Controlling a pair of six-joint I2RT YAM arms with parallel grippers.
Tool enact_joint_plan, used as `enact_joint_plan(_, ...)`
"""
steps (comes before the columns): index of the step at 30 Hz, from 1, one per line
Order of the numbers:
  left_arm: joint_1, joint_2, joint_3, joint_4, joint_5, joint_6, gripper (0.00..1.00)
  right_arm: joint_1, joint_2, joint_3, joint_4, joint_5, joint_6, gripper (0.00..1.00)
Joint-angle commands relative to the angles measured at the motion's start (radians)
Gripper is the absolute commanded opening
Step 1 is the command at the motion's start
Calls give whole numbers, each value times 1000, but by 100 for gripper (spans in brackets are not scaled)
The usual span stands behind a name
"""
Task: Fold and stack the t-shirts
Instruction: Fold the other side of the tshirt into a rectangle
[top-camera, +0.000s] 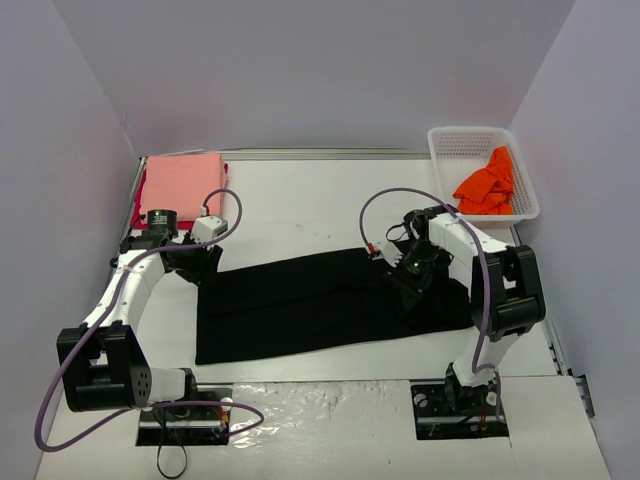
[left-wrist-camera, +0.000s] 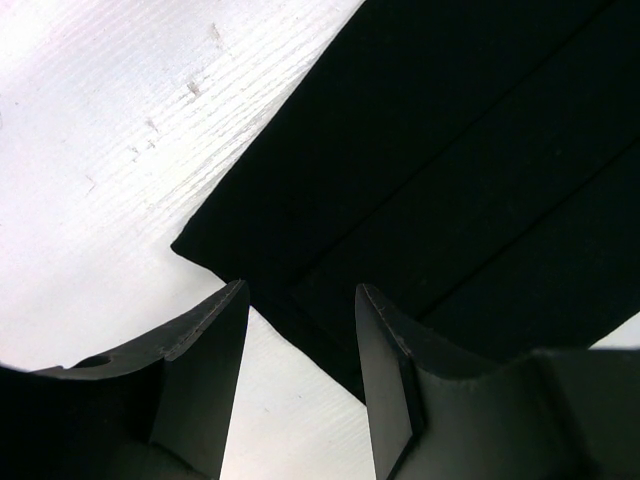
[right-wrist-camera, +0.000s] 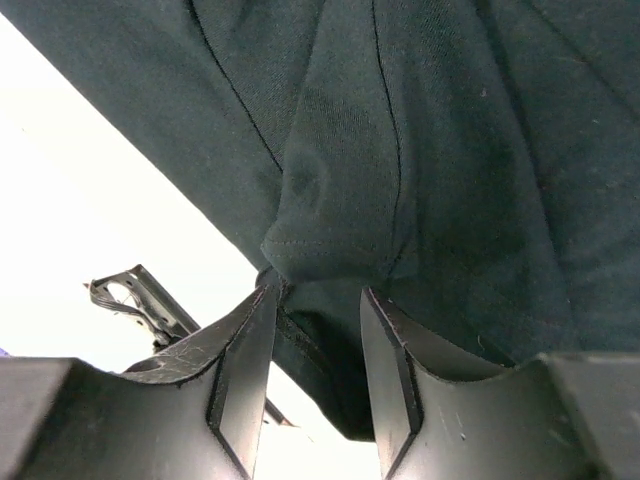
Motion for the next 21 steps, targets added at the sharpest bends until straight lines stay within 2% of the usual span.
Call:
enact_joint_plan(1, 5, -24, 1, -18, 24, 19, 45, 10, 31, 8, -50, -3, -4, 36)
enact_joint_plan(11, 4, -22, 1, -21, 24, 20, 46, 17, 89, 17, -30, -14, -4, 36)
enact_joint_plan(13, 4, -22, 1, -21, 24, 20, 46, 17, 86, 16, -27, -11, -1, 30)
enact_joint_plan(14, 4, -22, 1, -19, 24, 20, 46, 19, 77, 14, -25, -11, 1, 21)
enact_joint_plan(16, 5, -22, 1, -21, 27, 22, 46, 19, 71, 16, -28, -11, 5, 12)
enact_joint_plan(17, 5, -22, 1, -21, 25, 22, 46, 19, 65, 17, -28, -11, 7, 4)
enact_joint_plan(21, 5, -24, 1, -21, 28, 23, 46, 28, 46, 20, -31, -5, 20, 0)
